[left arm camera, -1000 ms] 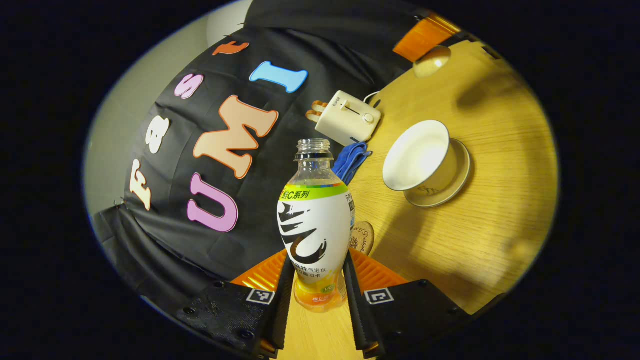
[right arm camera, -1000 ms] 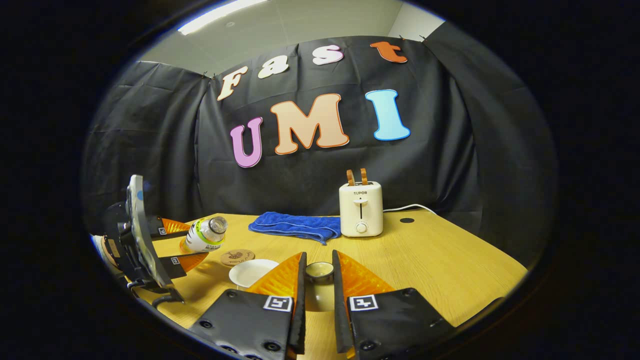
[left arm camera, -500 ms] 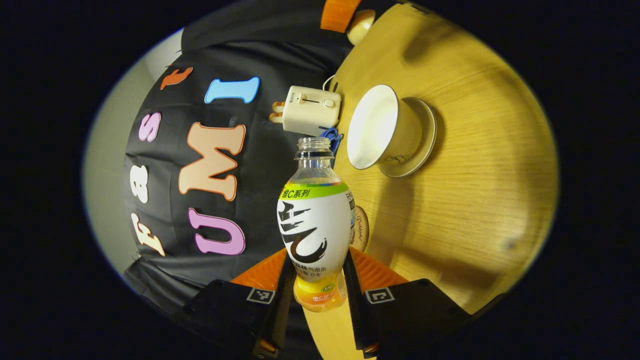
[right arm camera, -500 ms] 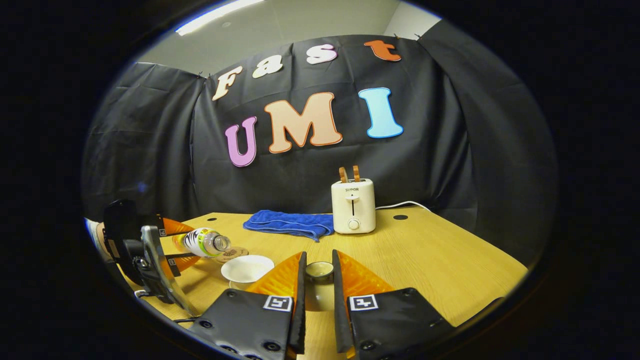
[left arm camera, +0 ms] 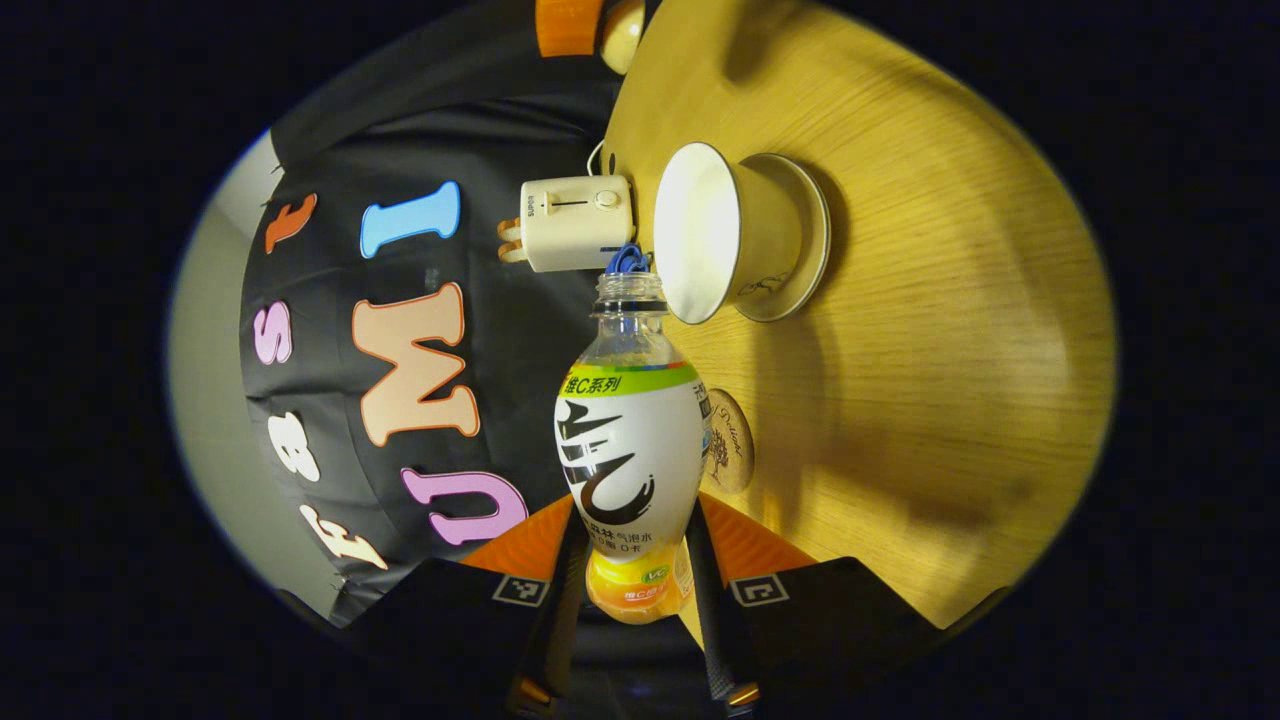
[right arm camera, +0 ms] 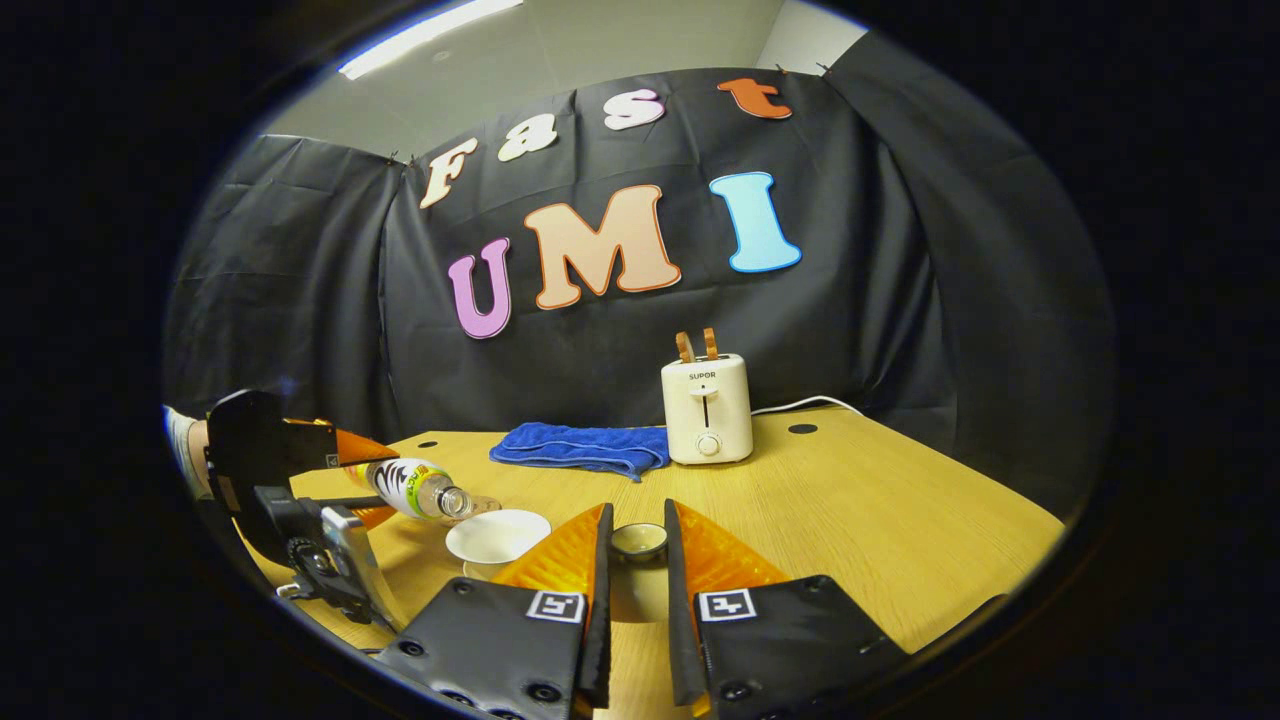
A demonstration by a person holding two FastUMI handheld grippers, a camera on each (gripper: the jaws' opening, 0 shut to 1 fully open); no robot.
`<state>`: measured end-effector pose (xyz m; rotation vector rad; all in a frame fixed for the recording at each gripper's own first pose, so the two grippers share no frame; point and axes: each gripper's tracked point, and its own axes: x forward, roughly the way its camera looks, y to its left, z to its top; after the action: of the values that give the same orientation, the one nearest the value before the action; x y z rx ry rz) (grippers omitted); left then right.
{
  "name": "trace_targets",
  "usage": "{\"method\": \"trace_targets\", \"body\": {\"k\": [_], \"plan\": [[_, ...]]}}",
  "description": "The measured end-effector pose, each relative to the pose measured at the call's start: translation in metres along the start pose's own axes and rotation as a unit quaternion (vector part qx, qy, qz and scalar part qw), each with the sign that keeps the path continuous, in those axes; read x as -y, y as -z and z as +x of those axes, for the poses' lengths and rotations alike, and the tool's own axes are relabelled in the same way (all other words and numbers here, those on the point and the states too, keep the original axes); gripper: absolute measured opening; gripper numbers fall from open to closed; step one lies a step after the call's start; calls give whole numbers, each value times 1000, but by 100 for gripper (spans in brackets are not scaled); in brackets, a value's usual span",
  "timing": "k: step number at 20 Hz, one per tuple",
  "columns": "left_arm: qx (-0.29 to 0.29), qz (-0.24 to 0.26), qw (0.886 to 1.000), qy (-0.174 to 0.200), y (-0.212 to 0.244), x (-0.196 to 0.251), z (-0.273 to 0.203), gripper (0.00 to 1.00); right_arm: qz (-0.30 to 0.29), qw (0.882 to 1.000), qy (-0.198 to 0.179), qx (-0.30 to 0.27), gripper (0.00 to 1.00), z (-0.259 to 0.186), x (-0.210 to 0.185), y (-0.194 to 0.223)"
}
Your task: Open the teacup lid with one hand, grasp the water bottle and pour water into the teacup with the other hand; after pouring, place the water bottle on the coaster and then close the teacup lid.
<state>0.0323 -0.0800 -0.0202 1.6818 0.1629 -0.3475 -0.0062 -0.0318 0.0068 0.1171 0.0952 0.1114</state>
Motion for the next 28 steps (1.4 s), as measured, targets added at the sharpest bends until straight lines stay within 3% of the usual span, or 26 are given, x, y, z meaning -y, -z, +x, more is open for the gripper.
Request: {"method": "trace_targets", "body": {"k": [15, 28], "plan": [[-32, 113, 993, 8, 9, -17, 4, 51, 7, 1000, -8, -10, 27, 0, -1, 6], [-29, 193, 981, -15, -1, -45, 5, 51, 5, 1000, -5, -5, 27, 0, 4, 2]]}}
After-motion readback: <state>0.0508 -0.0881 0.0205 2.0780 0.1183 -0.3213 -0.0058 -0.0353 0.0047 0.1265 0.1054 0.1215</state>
